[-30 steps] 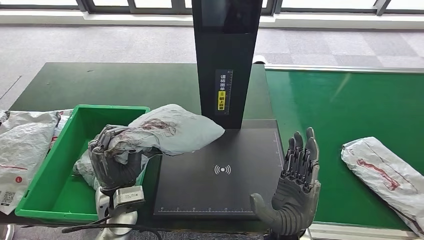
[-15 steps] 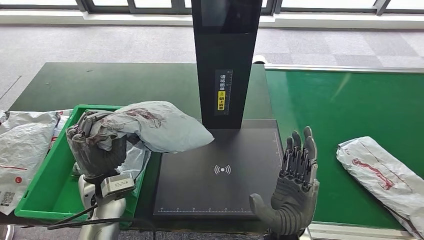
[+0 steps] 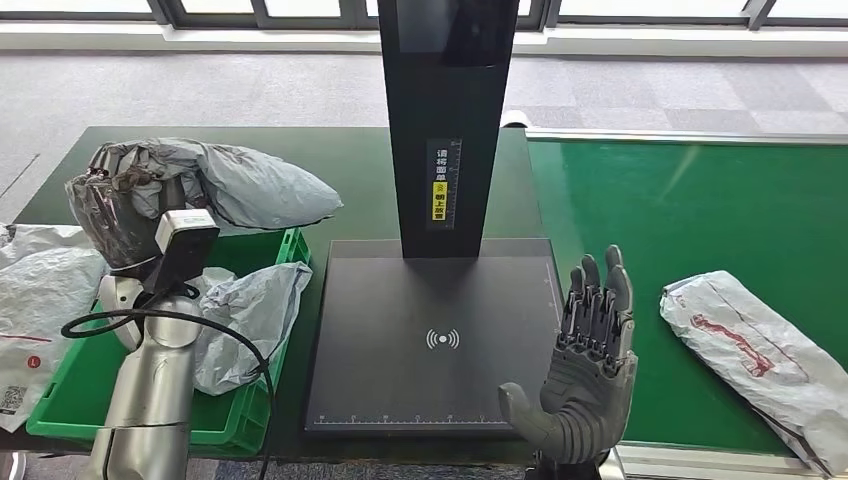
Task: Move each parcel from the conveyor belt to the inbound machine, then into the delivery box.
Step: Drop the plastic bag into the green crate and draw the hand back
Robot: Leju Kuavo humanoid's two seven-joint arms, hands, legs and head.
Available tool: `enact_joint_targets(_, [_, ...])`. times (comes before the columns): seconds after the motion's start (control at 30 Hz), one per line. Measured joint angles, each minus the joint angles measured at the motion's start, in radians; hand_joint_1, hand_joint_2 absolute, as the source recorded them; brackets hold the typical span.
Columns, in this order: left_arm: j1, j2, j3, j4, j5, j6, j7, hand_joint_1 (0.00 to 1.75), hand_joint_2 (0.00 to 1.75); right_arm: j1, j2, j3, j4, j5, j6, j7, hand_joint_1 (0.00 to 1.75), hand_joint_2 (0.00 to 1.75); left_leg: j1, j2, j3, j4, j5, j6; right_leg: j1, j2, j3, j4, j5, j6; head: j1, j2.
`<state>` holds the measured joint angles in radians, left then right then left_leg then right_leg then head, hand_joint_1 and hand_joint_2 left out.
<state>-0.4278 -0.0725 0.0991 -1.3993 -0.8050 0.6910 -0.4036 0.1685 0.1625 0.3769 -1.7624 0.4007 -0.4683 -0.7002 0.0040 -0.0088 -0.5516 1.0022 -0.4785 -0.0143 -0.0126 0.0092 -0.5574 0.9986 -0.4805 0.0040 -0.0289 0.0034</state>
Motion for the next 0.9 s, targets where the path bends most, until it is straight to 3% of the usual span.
enact_joint_targets(0.17, [0.001, 0.017, 0.117, 0.177, 0.018, 0.003, -0.045, 1.75, 1.75, 0.001, 0.0, -0.002, 0.0, 0.019, 0.019, 0.0, 0.0, 1.75, 0.001, -0.001, -0.001, 0.0, 0.0, 0.0, 0.002, 0.0, -0.001, 0.0, 0.0, 0.0, 0.0, 0.0])
enact_joint_targets(0.37, [0.033, 0.014, 0.188, 0.254, 0.065, 0.005, -0.062, 1.75, 1.75, 0.005, 0.005, -0.006, 0.0, 0.036, 0.029, 0.0, 0.0, 1.75, 0.002, 0.0, -0.002, 0.0, 0.0, -0.001, 0.001, 0.0, -0.001, -0.001, 0.0, 0.0, 0.0, 0.0])
enact_joint_targets(0.6, [0.06, 0.0, 0.242, 0.284, 0.116, 0.007, -0.11, 1.75, 1.75, 0.018, 0.015, -0.008, 0.0, 0.065, 0.033, 0.013, 0.0, 1.75, 0.001, -0.002, 0.0, 0.0, -0.001, -0.001, 0.0, -0.001, 0.001, -0.001, 0.0, 0.0, 0.0, 0.0])
enact_joint_targets(0.9, [0.094, -0.03, 0.255, 0.225, 0.173, 0.001, -0.132, 1.75, 1.75, 0.025, 0.016, -0.009, 0.0, 0.075, 0.043, 0.02, 0.0, 1.75, 0.001, -0.001, 0.004, -0.001, -0.001, -0.001, 0.0, -0.001, 0.004, -0.001, -0.001, -0.001, 0.0, 0.0])
